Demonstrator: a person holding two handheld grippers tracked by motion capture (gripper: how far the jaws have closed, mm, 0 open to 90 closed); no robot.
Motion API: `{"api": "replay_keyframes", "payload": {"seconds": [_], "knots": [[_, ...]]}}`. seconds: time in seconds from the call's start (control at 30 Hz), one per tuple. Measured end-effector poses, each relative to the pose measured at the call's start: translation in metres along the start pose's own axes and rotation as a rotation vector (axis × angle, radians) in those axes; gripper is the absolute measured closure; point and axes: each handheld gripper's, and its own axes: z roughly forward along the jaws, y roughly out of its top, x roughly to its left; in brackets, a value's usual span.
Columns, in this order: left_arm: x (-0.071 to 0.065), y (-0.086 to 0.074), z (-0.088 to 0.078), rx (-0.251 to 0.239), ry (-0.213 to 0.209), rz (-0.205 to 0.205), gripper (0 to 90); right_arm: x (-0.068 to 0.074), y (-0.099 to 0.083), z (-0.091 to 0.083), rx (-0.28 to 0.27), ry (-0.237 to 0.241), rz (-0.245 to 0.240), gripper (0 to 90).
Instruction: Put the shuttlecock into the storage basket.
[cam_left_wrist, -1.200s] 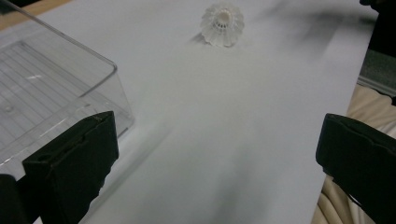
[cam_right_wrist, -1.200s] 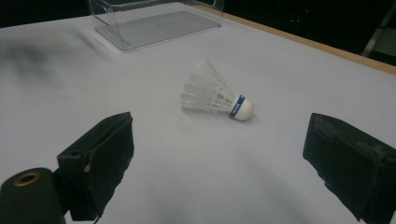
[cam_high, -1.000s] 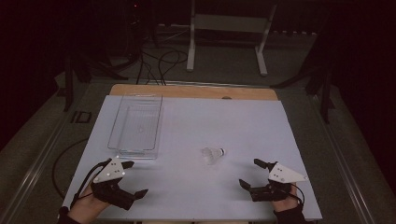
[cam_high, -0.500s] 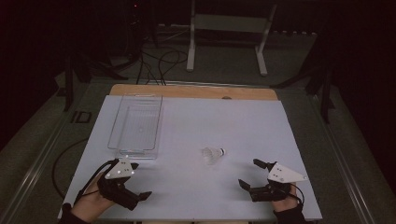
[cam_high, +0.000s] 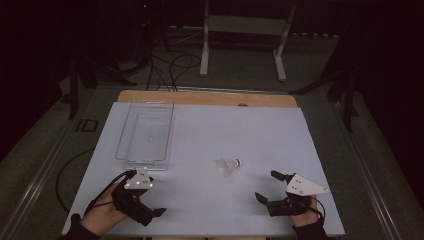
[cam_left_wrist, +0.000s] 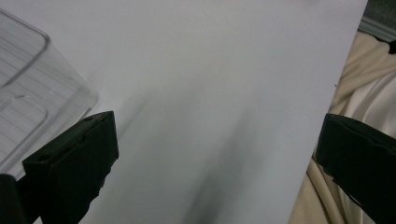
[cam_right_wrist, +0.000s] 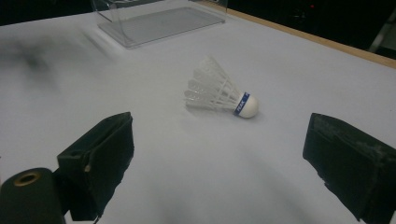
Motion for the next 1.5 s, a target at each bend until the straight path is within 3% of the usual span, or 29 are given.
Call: {"api": "replay_keyframes", "payload": {"seconds": [0.6, 0.77, 0.87, 1.1, 1.2, 1.5], "knots": [[-0.001, 0.012, 0.013, 0.078, -0.002, 0.01, 0.0, 0.0, 0.0, 0.0, 0.005, -0.005, -0.002, 8.7], [-0.004, 0.016, 0.017, 0.094, -0.02, 0.017, 0.0, 0.0, 0.0, 0.0, 0.007, -0.004, 0.002, 8.7], [-0.004, 0.019, 0.02, 0.111, -0.041, -0.003, 0.0, 0.0, 0.0, 0.0, 0.008, -0.004, 0.002, 8.7], [-0.009, 0.026, 0.027, 0.161, -0.042, 0.031, 0.0, 0.0, 0.0, 0.001, 0.007, -0.003, 0.002, 8.8], [-0.012, 0.029, 0.03, 0.187, -0.007, 0.042, 0.1, 0.0, 0.0, 0.001, 0.009, -0.003, 0.006, 8.8], [-0.015, 0.037, 0.034, 0.213, -0.024, 0.05, 0.1, 0.0, 0.0, 0.001, 0.007, -0.004, 0.005, 8.7]]}}
